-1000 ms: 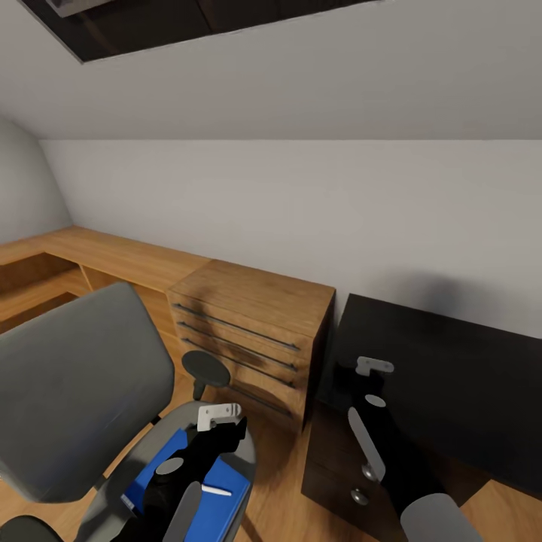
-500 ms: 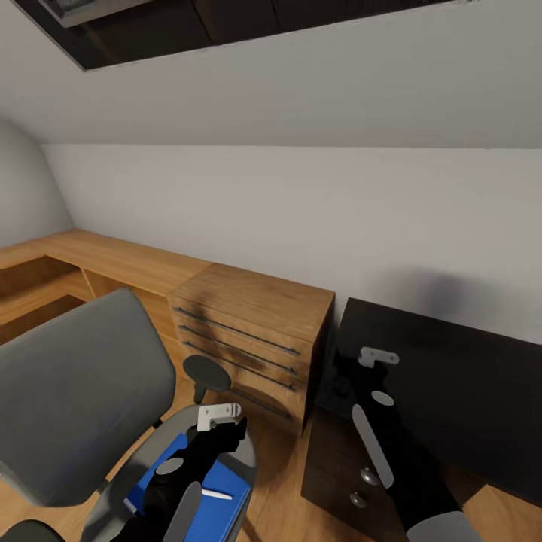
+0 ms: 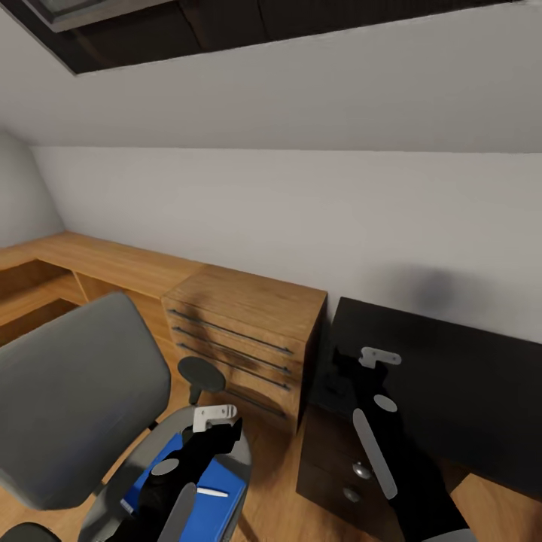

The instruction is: In the bedroom, organize the workspace by keeping the computer under the desk, ensuring the monitor is on the desk, placing the keyboard on the desk next to the monitor, placing the mouse on the desk next to the keyboard, moving the folder from the swivel chair onto the desk next to the mouse, stacking the notebook on top of the folder with the pen on top of the notebook, and positioning the swivel chair next to the desk.

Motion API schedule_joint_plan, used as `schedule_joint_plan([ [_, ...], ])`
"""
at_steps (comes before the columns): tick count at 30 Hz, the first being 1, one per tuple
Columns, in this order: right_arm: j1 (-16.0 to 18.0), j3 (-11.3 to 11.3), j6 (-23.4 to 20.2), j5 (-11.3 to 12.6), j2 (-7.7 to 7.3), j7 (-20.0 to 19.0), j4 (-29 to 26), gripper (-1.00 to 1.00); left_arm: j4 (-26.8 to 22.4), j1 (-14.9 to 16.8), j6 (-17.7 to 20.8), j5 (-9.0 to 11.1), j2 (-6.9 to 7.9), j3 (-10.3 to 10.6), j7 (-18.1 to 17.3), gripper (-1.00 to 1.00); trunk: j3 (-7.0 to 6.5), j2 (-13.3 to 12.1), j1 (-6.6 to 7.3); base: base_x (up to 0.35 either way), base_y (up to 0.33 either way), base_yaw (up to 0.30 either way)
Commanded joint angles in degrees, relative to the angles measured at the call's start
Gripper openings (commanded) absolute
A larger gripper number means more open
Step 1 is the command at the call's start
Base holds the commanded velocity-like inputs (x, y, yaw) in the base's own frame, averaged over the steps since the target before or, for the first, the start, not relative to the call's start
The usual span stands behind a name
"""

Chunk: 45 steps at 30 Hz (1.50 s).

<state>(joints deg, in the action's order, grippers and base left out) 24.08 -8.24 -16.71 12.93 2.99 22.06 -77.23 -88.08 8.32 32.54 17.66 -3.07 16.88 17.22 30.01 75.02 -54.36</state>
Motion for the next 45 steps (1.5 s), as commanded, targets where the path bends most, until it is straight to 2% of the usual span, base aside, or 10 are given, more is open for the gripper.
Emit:
schedule_joint_plan([
  [1,0.0,-0.1,-0.2,0.4,-0.01,0.4,-0.1,1.0,-0.1,0.0,0.2,0.6,0.05,0.1,0.5,1.0,0.03,0.0,0.02,-0.27,0.0,-0.228],
  [24,0.0,-0.1,-0.2,0.4,0.0,0.4,0.0,1.0,-0.1,0.0,0.2,0.6,0.01,0.1,0.5,1.0,-0.57,0.0,0.02,-0.328,0.0,-0.24],
  [45,0.0,-0.1,-0.1,0.4,0.0,0.4,0.1,1.0,-0.1,0.0,0.2,0.6,0.04,0.1,0.5,1.0,-0.57,0.0,0.02,-0.335,0.0,-0.01],
])
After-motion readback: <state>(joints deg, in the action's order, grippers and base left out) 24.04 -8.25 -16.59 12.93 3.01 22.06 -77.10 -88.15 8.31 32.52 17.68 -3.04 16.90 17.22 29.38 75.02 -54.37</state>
